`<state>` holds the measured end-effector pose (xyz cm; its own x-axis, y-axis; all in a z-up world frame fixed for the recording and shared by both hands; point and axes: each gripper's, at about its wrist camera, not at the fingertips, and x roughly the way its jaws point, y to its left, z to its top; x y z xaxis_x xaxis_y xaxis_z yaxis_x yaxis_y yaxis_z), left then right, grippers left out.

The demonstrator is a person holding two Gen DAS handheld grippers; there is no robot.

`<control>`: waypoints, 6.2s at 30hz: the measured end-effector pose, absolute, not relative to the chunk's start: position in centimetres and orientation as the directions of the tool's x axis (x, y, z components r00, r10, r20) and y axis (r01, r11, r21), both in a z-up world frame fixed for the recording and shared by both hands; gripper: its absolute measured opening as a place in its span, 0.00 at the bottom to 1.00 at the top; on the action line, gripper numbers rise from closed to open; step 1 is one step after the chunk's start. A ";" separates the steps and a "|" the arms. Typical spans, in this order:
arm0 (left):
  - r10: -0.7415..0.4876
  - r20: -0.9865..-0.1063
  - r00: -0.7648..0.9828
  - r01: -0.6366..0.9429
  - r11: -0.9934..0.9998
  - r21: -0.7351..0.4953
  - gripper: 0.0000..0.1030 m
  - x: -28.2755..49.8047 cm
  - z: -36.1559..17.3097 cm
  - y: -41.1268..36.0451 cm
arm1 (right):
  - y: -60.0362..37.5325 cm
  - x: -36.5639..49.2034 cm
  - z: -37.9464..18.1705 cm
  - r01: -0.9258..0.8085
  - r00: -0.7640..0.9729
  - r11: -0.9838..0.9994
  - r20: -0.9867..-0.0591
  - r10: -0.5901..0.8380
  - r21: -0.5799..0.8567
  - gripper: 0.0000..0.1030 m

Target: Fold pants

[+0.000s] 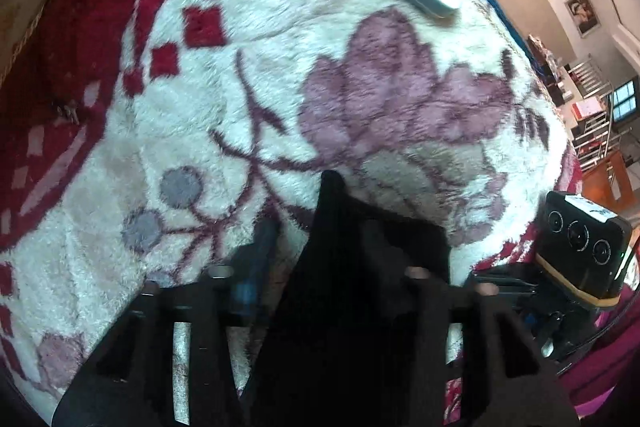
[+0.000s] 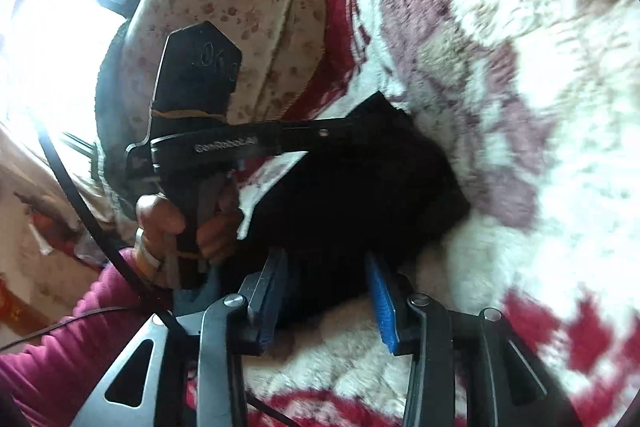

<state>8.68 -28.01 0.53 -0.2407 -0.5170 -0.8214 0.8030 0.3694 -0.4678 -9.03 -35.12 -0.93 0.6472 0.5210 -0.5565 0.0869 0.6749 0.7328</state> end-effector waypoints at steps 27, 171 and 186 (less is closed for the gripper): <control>-0.503 -0.803 -0.318 0.824 0.271 -0.497 0.75 8.7 0.6 -26.9 | -35.1 -7.0 -1.9 -0.004 0.700 0.604 -0.429 0.571 0.797 0.11; -0.309 -0.790 0.530 0.000 0.931 -0.365 0.39 -7.3 4.4 15.1 | -9.6 -2.1 4.8 -0.534 0.371 0.696 -0.607 0.702 0.479 0.46; -0.101 -0.770 0.630 -0.438 0.772 -0.461 0.66 -13.9 4.9 30.1 | 5.0 -0.6 8.2 -0.769 0.139 0.466 -0.597 0.790 0.438 0.52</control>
<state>-13.90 30.15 4.88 0.6304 -0.1015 -0.7696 -0.4381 0.7719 -0.4607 -0.62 4.97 8.22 0.1388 0.7904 -0.5966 -0.7691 0.4656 0.4379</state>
